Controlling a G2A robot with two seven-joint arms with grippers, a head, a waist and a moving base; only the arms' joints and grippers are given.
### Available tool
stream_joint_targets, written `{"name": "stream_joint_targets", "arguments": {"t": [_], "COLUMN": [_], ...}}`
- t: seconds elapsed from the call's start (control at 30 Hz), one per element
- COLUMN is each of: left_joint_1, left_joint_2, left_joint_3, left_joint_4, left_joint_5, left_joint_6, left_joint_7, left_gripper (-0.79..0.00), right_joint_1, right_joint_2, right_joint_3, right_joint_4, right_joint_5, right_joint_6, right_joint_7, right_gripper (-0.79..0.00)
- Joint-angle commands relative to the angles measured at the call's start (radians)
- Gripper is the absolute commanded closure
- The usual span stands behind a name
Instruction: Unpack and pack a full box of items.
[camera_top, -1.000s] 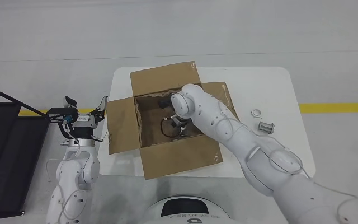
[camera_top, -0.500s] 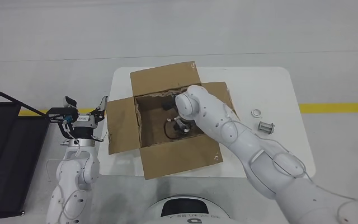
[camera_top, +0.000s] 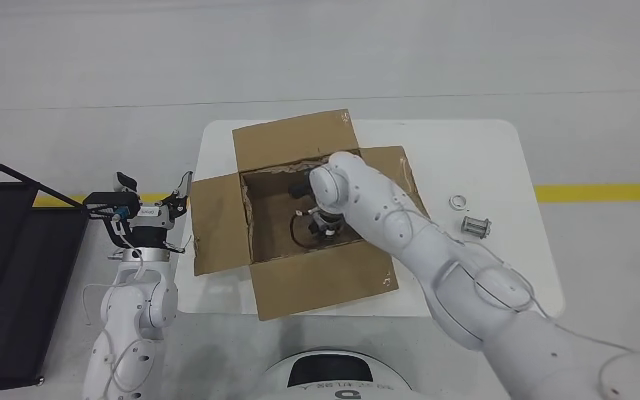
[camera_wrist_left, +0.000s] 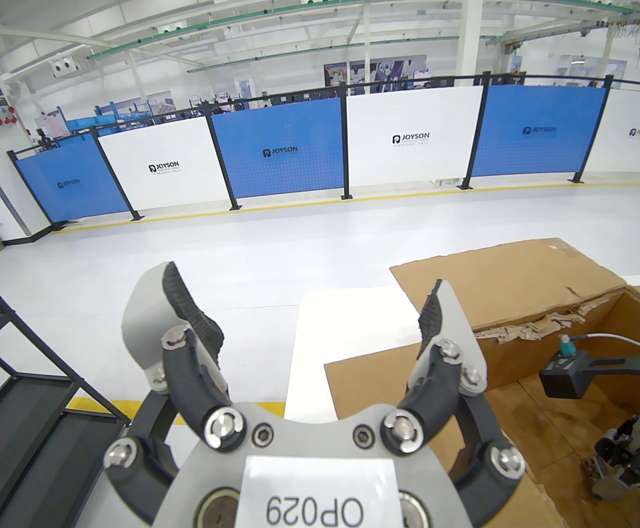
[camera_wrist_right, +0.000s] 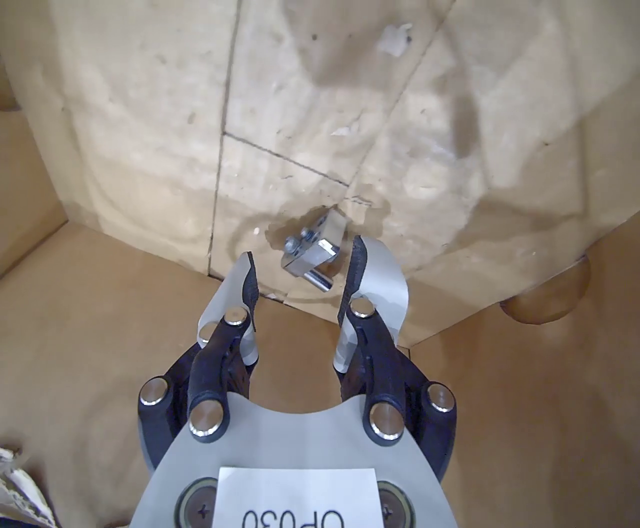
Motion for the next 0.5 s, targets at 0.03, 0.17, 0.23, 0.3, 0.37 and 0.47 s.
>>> {"name": "stream_joint_targets", "arguments": {"t": [0.03, 0.17, 0.23, 0.3, 0.37, 0.47], "left_joint_1": [0.0, 0.0, 0.0, 0.0, 0.0, 0.0], "left_joint_2": [0.0, 0.0, 0.0, 0.0, 0.0, 0.0], "left_joint_3": [0.0, 0.0, 0.0, 0.0, 0.0, 0.0], "left_joint_4": [0.0, 0.0, 0.0, 0.0, 0.0, 0.0], "left_joint_5": [0.0, 0.0, 0.0, 0.0, 0.0, 0.0], "left_joint_6": [0.0, 0.0, 0.0, 0.0, 0.0, 0.0], "left_joint_7": [0.0, 0.0, 0.0, 0.0, 0.0, 0.0], "left_gripper": [-0.785, -0.785, -0.785, -0.785, -0.785, -0.785], "right_joint_1": [0.013, 0.026, 0.03, 0.038, 0.046, 0.058], "right_joint_2": [-0.017, -0.037, -0.046, -0.052, -0.052, -0.041], "right_joint_3": [-0.007, -0.018, -0.021, -0.018, -0.008, 0.02], "right_joint_4": [0.049, 0.099, 0.112, 0.115, 0.117, 0.101], "right_joint_5": [0.007, 0.013, 0.023, 0.033, 0.042, 0.042], "right_joint_6": [0.005, -0.006, -0.032, -0.064, -0.088, -0.083], "right_joint_7": [-0.013, -0.019, -0.02, -0.034, -0.059, -0.116], "right_gripper": [-0.366, -0.292, -0.114, 0.0, 0.0, 0.0]}}
